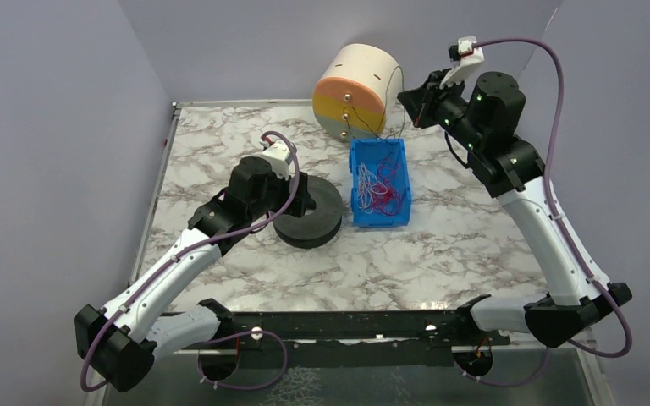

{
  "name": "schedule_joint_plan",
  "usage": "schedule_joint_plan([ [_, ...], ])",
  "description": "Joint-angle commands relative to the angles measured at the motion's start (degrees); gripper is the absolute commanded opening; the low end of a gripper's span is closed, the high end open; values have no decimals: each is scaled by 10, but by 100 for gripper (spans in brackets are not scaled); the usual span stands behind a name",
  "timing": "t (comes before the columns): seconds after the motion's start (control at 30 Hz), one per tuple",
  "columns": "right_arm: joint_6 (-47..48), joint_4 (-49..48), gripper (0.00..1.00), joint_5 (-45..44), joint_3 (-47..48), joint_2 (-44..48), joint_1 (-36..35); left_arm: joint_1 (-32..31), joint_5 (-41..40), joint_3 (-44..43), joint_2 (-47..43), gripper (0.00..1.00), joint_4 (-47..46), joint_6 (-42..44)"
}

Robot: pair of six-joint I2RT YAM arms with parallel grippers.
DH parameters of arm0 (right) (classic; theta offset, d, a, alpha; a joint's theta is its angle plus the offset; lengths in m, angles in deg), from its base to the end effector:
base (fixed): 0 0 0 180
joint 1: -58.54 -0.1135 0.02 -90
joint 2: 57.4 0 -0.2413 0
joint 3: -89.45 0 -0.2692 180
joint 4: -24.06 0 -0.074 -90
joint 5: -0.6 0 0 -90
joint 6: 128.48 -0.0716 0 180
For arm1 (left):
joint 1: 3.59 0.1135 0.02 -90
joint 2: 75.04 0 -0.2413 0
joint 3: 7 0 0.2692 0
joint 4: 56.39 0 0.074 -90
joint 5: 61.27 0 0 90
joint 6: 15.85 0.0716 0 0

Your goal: Wrap the cables

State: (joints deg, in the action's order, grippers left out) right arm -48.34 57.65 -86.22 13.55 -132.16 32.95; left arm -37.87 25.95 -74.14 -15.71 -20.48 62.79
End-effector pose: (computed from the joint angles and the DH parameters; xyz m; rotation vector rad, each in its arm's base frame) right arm 0.3016 0.1489 0.4674 -0.2711 1.6482 0.5161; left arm 0.2432 -0.1616 0.2891 0.3854 2.0543 -0.4393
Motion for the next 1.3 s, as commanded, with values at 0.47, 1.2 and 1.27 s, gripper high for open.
schedule_joint_plan([
  [0.47, -36, -41, 1, 246, -75, 104, -5, -3, 291, -45, -128, 89, 2, -37],
  [1.2, -149, -194, 1, 254, -200, 173, -15, -4, 415, 141, -189, 99, -445, -414],
  [1.27, -162, -206, 1, 244, -205, 171, -16, -4, 398, 139, -186, 99, -457, -422],
])
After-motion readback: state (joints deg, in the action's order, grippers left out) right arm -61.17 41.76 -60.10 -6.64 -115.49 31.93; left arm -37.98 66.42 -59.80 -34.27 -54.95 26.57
